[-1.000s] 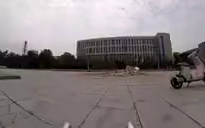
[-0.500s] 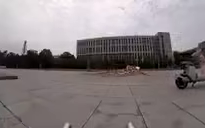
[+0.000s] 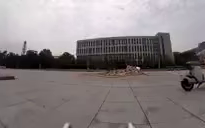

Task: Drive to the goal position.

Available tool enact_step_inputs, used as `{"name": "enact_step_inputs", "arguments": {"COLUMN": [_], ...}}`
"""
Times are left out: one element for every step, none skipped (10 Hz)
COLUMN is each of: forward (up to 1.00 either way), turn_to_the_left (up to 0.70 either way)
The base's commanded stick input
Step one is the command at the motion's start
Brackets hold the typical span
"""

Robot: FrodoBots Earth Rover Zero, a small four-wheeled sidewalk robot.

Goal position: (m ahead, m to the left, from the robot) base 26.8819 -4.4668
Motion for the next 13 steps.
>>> {"name": "enact_step_inputs", "arguments": {"forward": [0.5,0.5,0.5,0.5,0.5,0.5,0.5,0.5,0.5,0.5,0.5,0.5,0.5], "turn_to_the_left": [0.0,0.0,0.0,0.0,0.0,0.0,0.0,0.0,0.0,0.0,0.0,0.0,0.0]}}
